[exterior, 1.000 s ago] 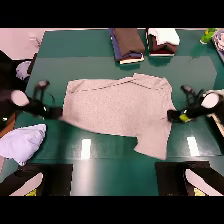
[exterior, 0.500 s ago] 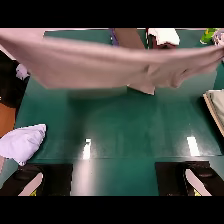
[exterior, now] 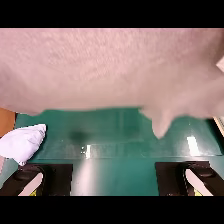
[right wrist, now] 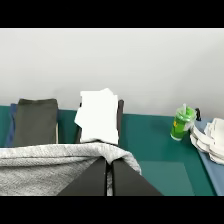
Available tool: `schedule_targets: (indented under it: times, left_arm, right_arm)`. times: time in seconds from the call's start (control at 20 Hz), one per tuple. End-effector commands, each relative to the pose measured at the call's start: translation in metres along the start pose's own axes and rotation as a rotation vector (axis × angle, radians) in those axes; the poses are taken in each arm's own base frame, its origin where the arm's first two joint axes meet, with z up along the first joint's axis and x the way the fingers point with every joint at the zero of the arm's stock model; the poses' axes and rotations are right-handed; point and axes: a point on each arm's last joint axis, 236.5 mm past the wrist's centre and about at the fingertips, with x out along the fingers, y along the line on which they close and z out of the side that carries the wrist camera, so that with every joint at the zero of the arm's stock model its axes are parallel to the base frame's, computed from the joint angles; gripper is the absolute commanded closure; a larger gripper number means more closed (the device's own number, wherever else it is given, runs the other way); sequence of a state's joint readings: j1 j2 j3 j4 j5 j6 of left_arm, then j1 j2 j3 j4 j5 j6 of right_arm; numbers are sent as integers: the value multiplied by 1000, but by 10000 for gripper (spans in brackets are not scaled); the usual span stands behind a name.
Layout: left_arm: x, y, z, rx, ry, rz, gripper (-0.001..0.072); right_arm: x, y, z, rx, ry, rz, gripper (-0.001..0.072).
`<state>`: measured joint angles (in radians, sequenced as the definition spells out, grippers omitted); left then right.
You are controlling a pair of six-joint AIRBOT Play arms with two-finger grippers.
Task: Fold the shirts.
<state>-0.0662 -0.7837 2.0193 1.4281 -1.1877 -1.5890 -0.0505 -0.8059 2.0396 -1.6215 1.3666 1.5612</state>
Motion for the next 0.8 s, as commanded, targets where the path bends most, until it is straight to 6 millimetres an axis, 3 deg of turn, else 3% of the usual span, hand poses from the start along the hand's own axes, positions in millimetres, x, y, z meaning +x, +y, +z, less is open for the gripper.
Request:
schedule_targets:
  times: [0.0,0.1,0.25,0.45,0.55,0.6,0.75]
  left_arm:
    - [55,13,-73,-21,248,18,684]
    - [102,24,-153,-46,494,29,683]
    - [155,40,-283,-92,835,44,683]
    - [193,51,-438,-165,1159,53,683]
    - [205,56,-495,-171,1254,53,683]
    - [212,59,-515,-162,1273,47,682]
    - [236,62,-546,-175,1244,43,683]
  right_arm:
    - [44,-2,-30,-6,177,-16,696]
    - [90,1,-86,-15,371,-14,696]
    - [155,7,-200,-35,711,-7,695]
    - [213,19,-349,-45,1055,26,695]
    - [236,21,-401,-51,1133,29,694]
    - [250,23,-417,-53,1138,31,694]
    - [285,30,-438,-32,1135,49,694]
